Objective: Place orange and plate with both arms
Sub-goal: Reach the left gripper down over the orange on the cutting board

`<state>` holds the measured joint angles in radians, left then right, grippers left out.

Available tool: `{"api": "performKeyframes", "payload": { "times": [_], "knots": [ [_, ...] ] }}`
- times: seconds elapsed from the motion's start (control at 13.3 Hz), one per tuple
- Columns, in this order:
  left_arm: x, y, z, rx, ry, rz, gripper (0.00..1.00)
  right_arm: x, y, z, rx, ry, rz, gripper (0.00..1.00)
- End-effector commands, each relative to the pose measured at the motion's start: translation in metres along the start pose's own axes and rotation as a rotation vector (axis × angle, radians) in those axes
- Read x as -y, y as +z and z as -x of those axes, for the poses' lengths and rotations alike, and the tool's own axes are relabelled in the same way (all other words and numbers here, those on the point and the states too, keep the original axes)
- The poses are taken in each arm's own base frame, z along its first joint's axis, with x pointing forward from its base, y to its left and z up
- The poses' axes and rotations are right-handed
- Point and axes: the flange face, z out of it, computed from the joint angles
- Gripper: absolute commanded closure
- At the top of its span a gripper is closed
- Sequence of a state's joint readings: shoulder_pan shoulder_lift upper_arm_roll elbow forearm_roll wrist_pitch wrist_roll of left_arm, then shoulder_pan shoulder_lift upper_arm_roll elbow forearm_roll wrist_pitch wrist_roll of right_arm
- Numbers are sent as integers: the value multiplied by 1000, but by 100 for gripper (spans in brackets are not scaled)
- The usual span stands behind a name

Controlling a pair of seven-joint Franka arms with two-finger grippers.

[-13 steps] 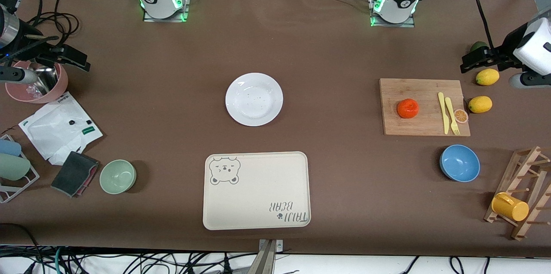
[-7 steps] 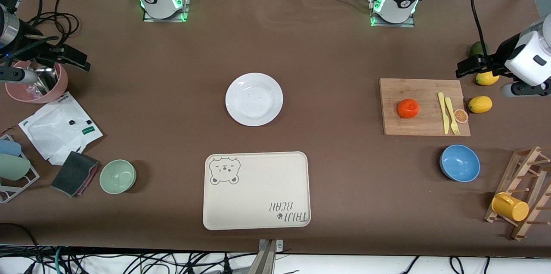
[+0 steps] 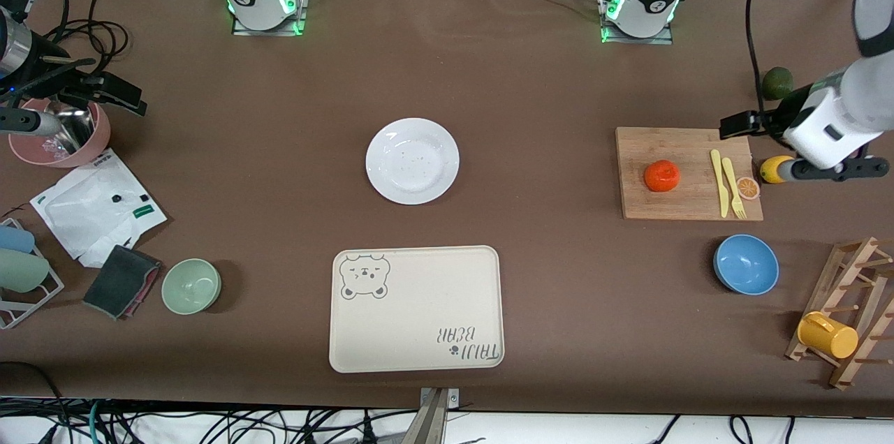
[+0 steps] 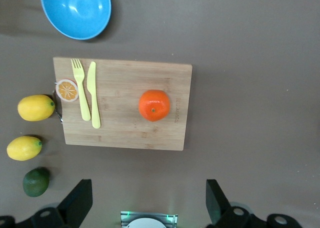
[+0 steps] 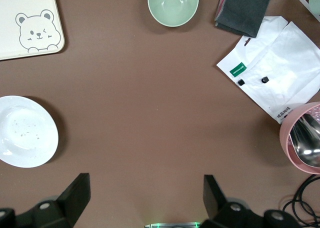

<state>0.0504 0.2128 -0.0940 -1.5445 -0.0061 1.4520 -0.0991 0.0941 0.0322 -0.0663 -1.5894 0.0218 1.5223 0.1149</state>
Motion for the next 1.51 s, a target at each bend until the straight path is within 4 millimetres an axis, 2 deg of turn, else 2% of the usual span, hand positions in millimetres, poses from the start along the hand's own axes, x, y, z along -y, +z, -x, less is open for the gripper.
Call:
{"api": "performKeyframes", "payload": {
  "times": [0.0, 0.15, 0.45, 0.68, 0.9, 1.13, 1.43],
  "knots": [
    [-1, 44, -29, 80, 21, 10, 0, 1, -2, 3, 6, -5, -8, 0],
    [-1, 78, -43, 146, 21, 9, 0, 1, -2, 3, 6, -5, -8, 0],
    [4, 139, -51, 204, 12, 7, 0, 1, -2, 3, 6, -5, -8, 0],
    [5, 185, -53, 171, 8, 11, 0, 1, -2, 3, 6, -5, -8, 0],
    [1, 234, -62, 29, 13, 14, 0, 1, -2, 3, 6, -5, -8, 0],
    [7, 243, -60, -2, 14, 6, 0, 1, -1, 3, 8, -5, -8, 0],
    [8, 276, -51, -28, 35, -22, 0, 0, -2, 3, 6, -3, -7, 0]
  ]
}}
